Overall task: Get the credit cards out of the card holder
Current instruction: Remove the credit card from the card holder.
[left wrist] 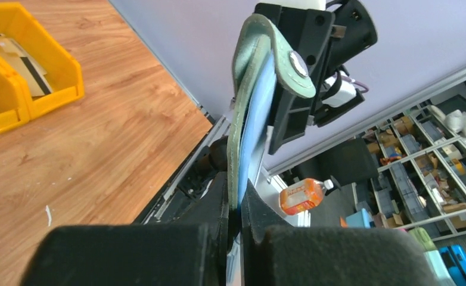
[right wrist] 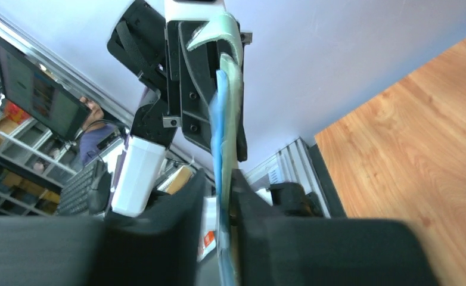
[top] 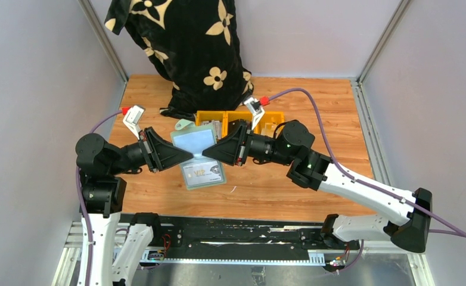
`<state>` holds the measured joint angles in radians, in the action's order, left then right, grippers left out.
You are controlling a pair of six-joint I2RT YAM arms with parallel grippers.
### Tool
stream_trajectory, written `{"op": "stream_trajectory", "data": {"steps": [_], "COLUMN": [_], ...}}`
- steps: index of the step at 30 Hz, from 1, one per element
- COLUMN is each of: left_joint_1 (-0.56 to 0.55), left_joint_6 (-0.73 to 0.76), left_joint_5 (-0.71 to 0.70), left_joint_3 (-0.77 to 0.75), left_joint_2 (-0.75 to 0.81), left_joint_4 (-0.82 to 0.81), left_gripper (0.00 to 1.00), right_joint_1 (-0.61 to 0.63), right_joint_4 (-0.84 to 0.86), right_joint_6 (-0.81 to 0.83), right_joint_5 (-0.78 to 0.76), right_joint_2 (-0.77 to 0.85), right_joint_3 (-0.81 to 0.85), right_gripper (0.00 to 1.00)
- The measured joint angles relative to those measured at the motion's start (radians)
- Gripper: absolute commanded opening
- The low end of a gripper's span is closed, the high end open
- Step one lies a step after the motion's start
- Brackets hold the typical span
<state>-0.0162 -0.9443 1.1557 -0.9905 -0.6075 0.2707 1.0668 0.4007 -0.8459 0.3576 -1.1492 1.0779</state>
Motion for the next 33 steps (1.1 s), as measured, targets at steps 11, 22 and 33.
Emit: {"op": "stream_trajectory", "data": {"steps": [11, 22, 33], "left_joint_1": [0.001, 0.000, 0.000], "left_joint_6": [0.279, 0.414, 0.410], "left_joint_5": [0.097, 0.172, 0.114], "left_joint_3": [-0.110, -0.123, -0.137], "left_joint_2": [-0.078, -0.077, -0.023], "left_joint_4": [0.295, 0.426, 0.428], "left_gripper": [0.00, 0.52, 0.97], "right_joint_1": [-0.003, -0.008, -0.030], "right_joint_4": [-0.610, -1.030, -0.626], "right_joint_6": [0.423, 0.698, 0.490], "right_joint_5": [0.295, 0.408, 0.292], "right_joint_2": [-0.247, -0.423, -0.209], "right_joint_3": [0.528, 0.800, 0.442], "right_gripper": [0.59, 0.00, 0.00]}}
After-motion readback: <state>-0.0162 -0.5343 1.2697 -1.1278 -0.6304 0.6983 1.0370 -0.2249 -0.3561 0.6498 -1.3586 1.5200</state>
